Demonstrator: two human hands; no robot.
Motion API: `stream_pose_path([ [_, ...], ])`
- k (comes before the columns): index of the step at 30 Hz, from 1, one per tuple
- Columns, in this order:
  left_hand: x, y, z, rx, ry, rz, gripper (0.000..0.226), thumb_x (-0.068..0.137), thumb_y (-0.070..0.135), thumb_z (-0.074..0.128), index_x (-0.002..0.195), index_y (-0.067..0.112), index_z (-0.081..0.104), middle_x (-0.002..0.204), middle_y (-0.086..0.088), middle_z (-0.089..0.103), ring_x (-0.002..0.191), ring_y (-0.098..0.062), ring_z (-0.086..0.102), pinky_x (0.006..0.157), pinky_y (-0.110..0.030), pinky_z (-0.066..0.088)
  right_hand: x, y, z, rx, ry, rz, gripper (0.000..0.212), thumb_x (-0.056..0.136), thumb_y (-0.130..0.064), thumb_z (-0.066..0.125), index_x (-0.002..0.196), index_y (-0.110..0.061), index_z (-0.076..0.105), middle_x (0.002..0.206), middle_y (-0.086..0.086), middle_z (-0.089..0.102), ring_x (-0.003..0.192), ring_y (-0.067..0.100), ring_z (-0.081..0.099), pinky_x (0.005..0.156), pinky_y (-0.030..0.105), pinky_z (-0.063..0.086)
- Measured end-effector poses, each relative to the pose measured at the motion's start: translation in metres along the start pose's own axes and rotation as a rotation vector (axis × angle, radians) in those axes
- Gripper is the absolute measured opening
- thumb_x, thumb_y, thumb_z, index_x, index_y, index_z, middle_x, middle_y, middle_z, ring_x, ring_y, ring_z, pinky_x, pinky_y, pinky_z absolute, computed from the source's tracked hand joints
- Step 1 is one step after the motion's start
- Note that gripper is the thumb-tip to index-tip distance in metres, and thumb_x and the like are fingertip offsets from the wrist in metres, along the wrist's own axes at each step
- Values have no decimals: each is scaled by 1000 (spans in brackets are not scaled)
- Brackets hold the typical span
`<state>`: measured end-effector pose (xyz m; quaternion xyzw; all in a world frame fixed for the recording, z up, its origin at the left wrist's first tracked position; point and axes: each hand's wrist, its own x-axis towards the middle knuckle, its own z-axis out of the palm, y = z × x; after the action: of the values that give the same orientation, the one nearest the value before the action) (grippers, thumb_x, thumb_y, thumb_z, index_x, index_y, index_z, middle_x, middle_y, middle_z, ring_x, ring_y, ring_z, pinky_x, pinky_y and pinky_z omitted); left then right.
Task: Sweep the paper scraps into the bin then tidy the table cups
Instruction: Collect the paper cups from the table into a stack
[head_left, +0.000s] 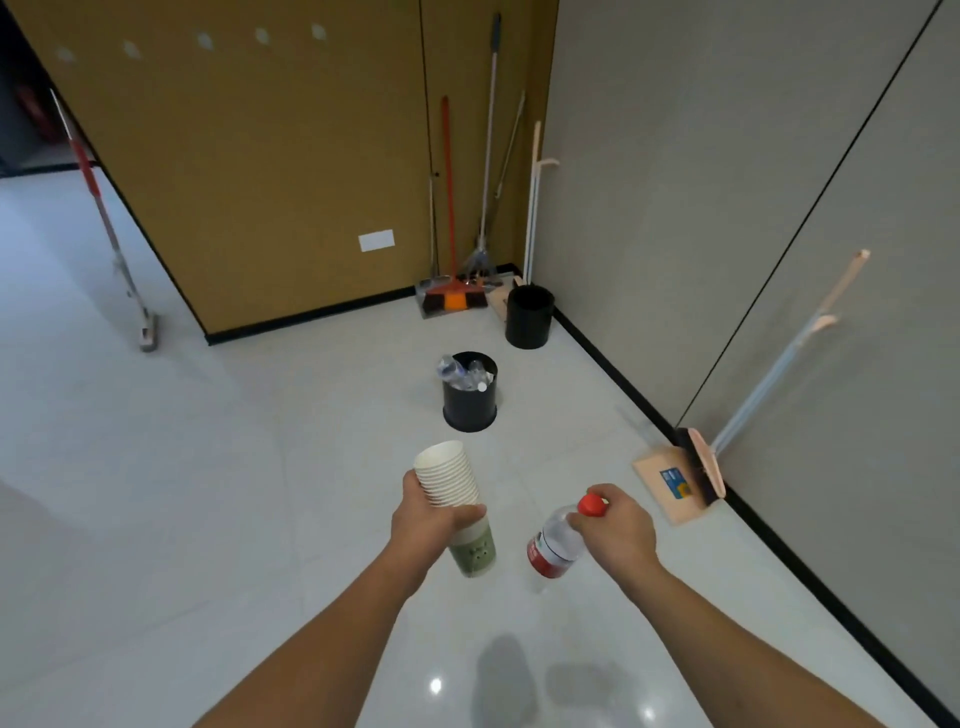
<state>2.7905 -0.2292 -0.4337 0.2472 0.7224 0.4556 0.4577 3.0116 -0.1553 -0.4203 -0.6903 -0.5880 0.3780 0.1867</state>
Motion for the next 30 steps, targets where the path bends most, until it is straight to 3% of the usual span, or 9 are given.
stream_pose_path([
  [8, 169, 41, -5, -26, 92, -20, 74, 74, 43, 79, 131, 30, 35, 123, 3, 56, 108, -21, 58, 90, -46, 53, 177, -64, 72, 2, -71, 1, 22, 80, -20, 69, 101, -20, 66, 92, 0, 67, 86, 22, 61, 72, 29, 48],
  [12, 259, 76, 2, -46, 152, -53, 72, 78, 39, 77, 134, 27, 33, 124, 0, 56, 108, -25, 58, 86, -46, 54, 283, -98, 102, 14, -147, 45, 21, 80, -20, 69, 100, -15, 63, 93, 4, 68, 85, 24, 63, 73, 30, 51],
  [15, 317, 105, 9, -36, 172, -119, 71, 75, 27, 81, 128, 25, 35, 120, -3, 56, 105, -25, 59, 81, -44, 55, 345, -118, 106, -10, -197, 99, 28, 80, -24, 73, 102, -12, 60, 93, 5, 66, 81, 22, 60, 70, 29, 48],
  [18, 376, 132, 18, 19, 215, -152, 77, 64, 19, 86, 124, 25, 37, 119, -2, 54, 105, -26, 56, 81, -46, 56, 404, -133, 109, -21, -222, 138, 34, 82, -24, 75, 106, -7, 58, 101, 11, 68, 88, 26, 64, 77, 31, 52],
  [22, 450, 146, 31, 20, 312, -172, 82, 49, 24, 90, 116, 28, 44, 112, 4, 57, 103, -24, 58, 84, -49, 56, 469, -148, 121, -111, -215, 180, 43, 83, -30, 74, 111, -1, 58, 107, 15, 68, 100, 31, 65, 78, 27, 47],
  [26, 528, 142, 46, -148, 408, -268, 82, 45, 22, 92, 113, 26, 46, 109, 2, 58, 98, -22, 60, 78, -48, 58, 530, -162, 145, -101, -200, 264, 39, 82, -26, 74, 109, -4, 58, 103, 14, 69, 97, 32, 65, 81, 34, 51],
  [30, 610, 124, 58, -174, 433, -359, 82, 43, 24, 92, 112, 29, 48, 108, 3, 59, 100, -24, 60, 82, -48, 57, 598, -175, 180, -97, -182, 342, 34, 79, -22, 74, 104, -6, 58, 95, 10, 67, 93, 31, 64, 81, 36, 54],
])
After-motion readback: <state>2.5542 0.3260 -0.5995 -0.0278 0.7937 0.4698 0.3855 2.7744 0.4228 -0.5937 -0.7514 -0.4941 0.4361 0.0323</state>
